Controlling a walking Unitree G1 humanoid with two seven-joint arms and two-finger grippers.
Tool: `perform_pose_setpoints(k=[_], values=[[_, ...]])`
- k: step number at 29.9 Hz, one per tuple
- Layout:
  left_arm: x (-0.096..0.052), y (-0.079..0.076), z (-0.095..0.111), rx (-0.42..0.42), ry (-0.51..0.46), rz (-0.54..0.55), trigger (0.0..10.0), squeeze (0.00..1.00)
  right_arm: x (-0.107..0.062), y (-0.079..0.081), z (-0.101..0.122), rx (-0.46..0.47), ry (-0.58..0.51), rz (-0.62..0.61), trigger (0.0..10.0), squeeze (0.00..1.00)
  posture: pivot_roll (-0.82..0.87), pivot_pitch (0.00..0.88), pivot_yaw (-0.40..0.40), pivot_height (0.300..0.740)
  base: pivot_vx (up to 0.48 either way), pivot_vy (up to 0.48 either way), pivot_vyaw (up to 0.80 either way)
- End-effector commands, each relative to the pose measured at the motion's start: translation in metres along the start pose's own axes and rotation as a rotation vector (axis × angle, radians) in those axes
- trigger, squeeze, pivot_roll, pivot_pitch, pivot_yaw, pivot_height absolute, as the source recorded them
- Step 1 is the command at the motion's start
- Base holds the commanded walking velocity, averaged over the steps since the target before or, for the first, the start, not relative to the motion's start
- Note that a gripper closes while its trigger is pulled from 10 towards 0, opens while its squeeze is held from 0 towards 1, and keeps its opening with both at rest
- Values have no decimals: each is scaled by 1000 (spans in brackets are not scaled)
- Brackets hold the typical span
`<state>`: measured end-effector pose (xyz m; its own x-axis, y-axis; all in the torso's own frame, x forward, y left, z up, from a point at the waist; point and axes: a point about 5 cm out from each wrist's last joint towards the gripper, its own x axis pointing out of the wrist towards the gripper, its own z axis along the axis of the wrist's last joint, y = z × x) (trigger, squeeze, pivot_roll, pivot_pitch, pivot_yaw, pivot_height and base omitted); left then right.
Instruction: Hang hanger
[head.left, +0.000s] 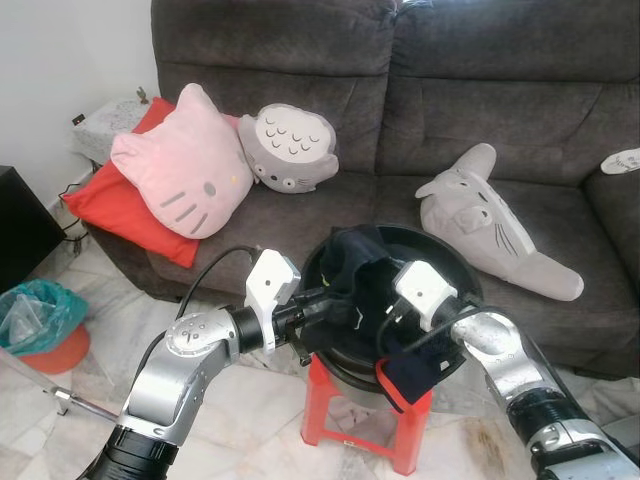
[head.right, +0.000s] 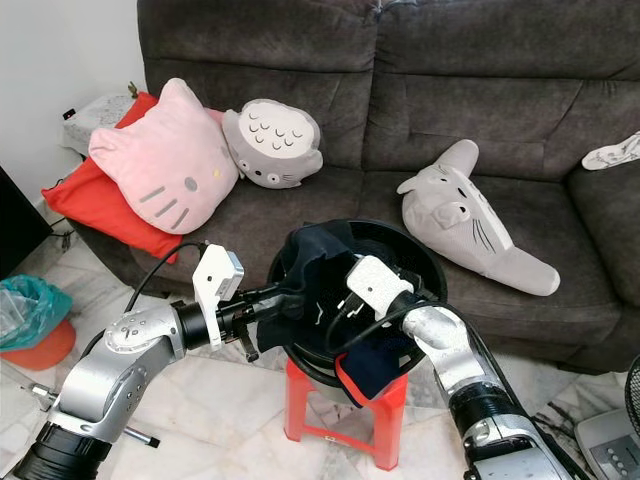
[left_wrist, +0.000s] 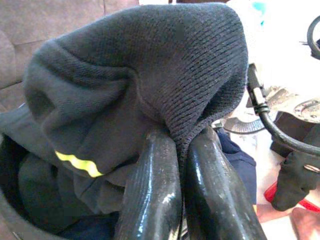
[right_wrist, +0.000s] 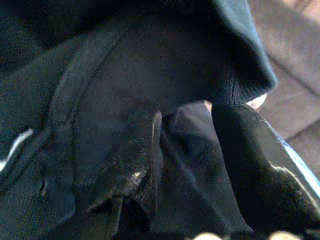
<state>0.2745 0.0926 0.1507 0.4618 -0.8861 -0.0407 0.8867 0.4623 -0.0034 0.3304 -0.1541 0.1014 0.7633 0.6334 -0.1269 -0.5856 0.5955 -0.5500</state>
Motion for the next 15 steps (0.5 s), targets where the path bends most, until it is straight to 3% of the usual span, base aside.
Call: perform_pose_setpoints(k=[1,7,15], values=[[0,-1,0,2,8,-7,10000,0,6,-5,14,-74,-47,3,10000,0,-83,0,63,740,0,0,0],[0,-1,-1,-2,12,-9,10000,0,-2,-8,14,-62,-52,-125,10000,0,-91,0,66,740,0,0,0],[0,-2,-2,-6,15,-16,10000,0,-16,-1,6,-42,-14,-179,10000,0,-106,0,70,740,0,0,0]])
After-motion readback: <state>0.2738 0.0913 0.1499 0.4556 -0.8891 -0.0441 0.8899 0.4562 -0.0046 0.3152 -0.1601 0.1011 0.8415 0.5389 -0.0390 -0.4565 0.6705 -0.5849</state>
